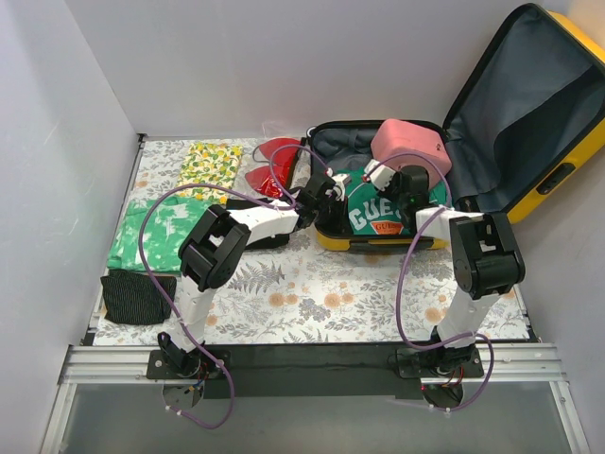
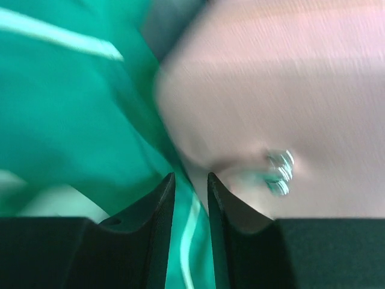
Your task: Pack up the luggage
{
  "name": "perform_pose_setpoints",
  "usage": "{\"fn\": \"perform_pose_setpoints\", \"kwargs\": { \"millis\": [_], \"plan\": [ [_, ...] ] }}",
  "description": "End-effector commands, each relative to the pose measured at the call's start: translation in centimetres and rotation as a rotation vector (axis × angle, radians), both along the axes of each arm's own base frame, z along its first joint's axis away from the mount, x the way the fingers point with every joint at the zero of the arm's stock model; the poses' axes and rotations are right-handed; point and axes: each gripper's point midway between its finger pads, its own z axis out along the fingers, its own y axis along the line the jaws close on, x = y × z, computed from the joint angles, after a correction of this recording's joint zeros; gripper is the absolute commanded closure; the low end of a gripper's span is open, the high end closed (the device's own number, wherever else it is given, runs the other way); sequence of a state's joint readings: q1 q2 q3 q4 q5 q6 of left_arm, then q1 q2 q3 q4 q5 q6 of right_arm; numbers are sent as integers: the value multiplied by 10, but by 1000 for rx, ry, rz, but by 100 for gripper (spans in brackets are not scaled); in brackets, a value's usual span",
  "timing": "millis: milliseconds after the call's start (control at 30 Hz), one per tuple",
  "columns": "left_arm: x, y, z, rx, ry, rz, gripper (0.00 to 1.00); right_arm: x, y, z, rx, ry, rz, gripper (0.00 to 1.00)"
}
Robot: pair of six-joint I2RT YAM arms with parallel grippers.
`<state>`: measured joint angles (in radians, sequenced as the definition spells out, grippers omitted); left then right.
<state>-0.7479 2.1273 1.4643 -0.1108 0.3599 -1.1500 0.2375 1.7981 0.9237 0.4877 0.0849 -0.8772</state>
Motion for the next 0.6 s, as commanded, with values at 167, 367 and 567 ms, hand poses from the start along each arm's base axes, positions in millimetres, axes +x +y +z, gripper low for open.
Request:
{"fn": "perform_pose_setpoints", "kwargs": {
  "millis": [167, 367, 567],
  "plan": [
    [-42, 12, -37, 102, 173, -41, 100, 3, -38, 36, -93, -73, -39, 62],
    [-38, 2, -4, 32, 97, -87, 100, -7, -22, 36, -40, -9, 29, 56],
    [-30, -9, 73, -104, -81, -156, 100, -37, 2, 53, 38, 64, 142, 55]
  ]
}}
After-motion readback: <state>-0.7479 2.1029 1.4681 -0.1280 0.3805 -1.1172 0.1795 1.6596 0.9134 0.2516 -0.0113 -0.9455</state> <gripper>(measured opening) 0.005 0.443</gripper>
